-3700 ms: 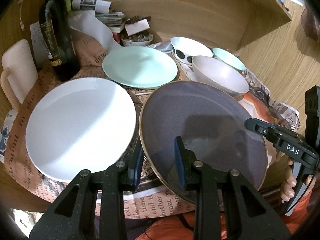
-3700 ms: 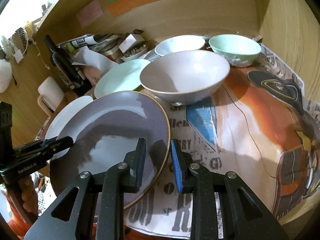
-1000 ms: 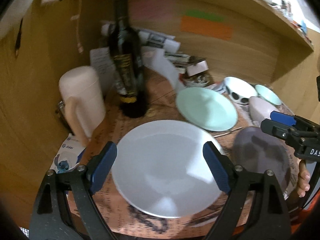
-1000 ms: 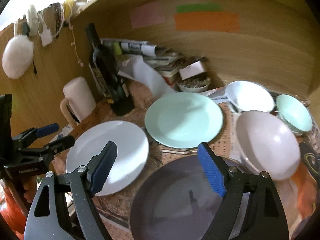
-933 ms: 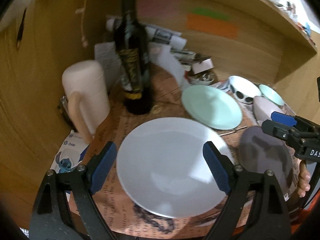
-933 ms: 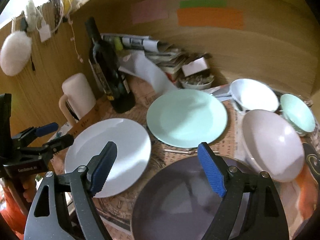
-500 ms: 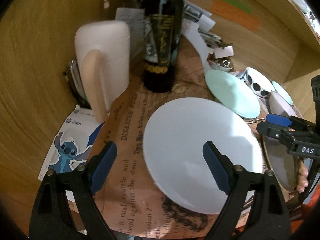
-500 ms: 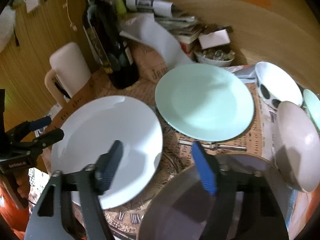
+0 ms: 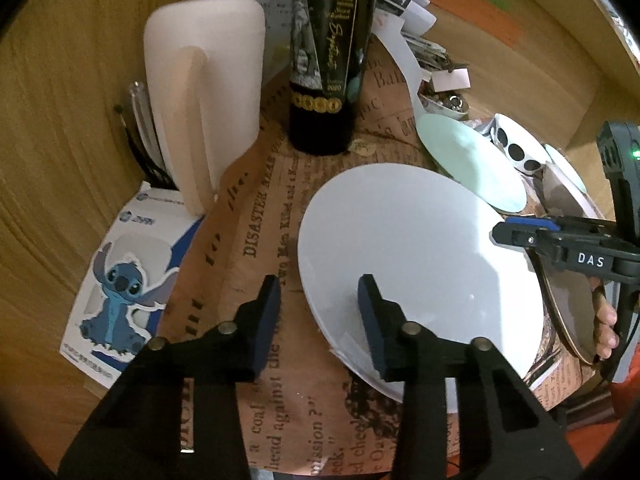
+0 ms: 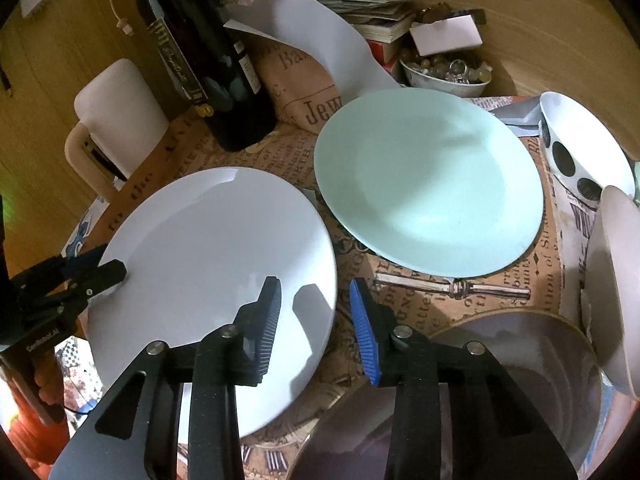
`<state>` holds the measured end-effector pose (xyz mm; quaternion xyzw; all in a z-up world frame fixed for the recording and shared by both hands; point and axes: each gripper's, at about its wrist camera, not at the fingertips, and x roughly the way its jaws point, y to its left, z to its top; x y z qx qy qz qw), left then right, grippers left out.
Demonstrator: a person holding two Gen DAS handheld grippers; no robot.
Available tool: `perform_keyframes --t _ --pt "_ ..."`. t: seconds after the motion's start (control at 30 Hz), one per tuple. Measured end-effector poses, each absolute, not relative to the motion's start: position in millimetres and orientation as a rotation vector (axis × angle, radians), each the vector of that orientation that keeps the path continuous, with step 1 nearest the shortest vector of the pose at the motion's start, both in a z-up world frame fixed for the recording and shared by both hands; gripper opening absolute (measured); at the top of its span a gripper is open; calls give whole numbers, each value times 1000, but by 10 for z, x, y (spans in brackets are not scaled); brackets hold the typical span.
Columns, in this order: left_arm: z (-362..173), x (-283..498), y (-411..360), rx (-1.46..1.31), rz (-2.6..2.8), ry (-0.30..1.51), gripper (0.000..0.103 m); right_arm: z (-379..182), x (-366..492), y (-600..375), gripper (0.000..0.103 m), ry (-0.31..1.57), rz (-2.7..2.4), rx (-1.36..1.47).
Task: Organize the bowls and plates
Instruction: 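Close both grippers on the white plate rim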
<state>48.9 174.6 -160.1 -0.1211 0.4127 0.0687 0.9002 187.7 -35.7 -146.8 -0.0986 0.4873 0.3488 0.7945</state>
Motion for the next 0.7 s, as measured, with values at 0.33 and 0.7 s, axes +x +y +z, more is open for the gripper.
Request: perform_keyframes --t 0.33,0.7 --pt "-1644 500 1681 -280 73 866 34 -1531 1888 -304 26 1073 764 -227" --pt "-1614 495 1637 -274 116 873 34 -1515 1849 -340 26 1068 758 -192"
